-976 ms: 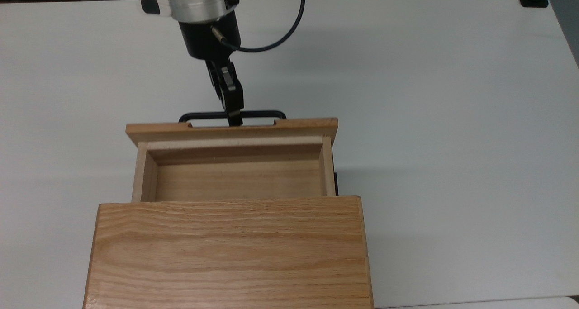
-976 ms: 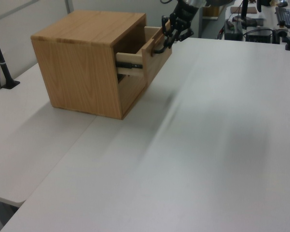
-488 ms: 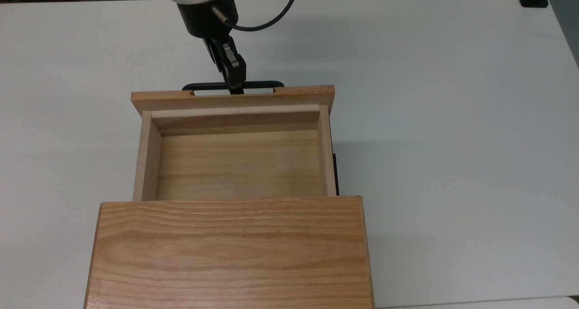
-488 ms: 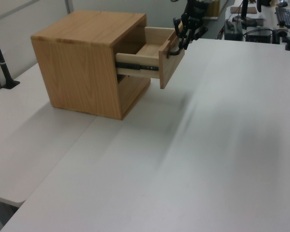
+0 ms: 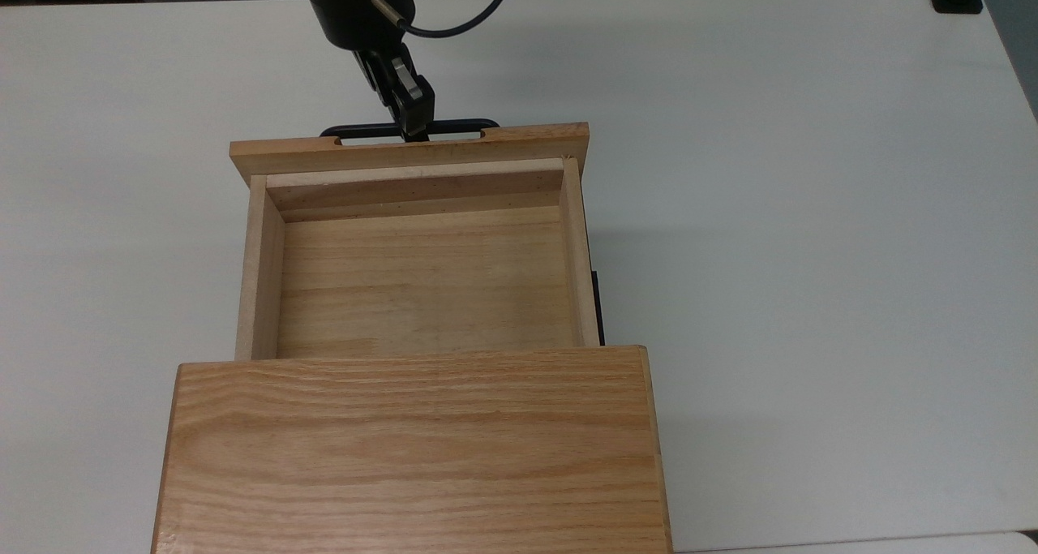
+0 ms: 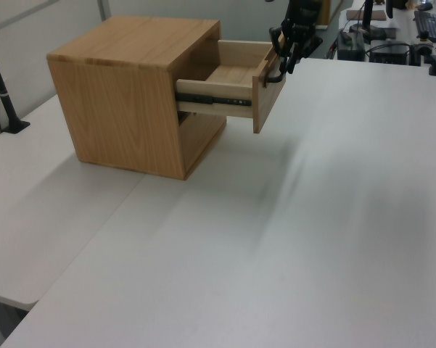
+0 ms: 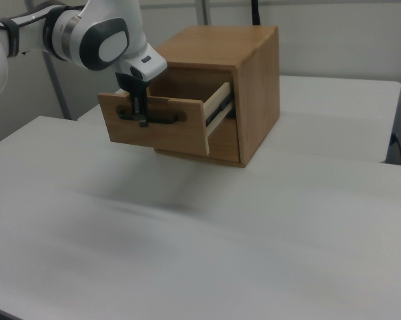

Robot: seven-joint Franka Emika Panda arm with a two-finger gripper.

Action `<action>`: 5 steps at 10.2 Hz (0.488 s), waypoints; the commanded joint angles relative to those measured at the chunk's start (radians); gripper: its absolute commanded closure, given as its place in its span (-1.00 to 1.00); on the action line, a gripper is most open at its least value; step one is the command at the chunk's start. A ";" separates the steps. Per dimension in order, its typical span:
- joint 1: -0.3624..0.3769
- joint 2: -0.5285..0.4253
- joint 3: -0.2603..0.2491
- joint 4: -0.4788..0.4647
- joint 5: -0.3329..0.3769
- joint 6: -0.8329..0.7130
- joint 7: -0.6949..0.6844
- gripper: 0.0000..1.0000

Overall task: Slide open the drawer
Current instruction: 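Open the gripper, release the handle and lift away from the drawer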

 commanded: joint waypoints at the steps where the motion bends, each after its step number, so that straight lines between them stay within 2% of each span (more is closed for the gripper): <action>1: 0.017 -0.084 0.011 -0.011 0.024 -0.053 -0.194 -0.43; 2: 0.017 -0.084 0.011 -0.001 0.024 -0.063 -0.194 -0.99; 5: 0.016 -0.102 0.015 0.021 0.021 -0.118 -0.195 -1.00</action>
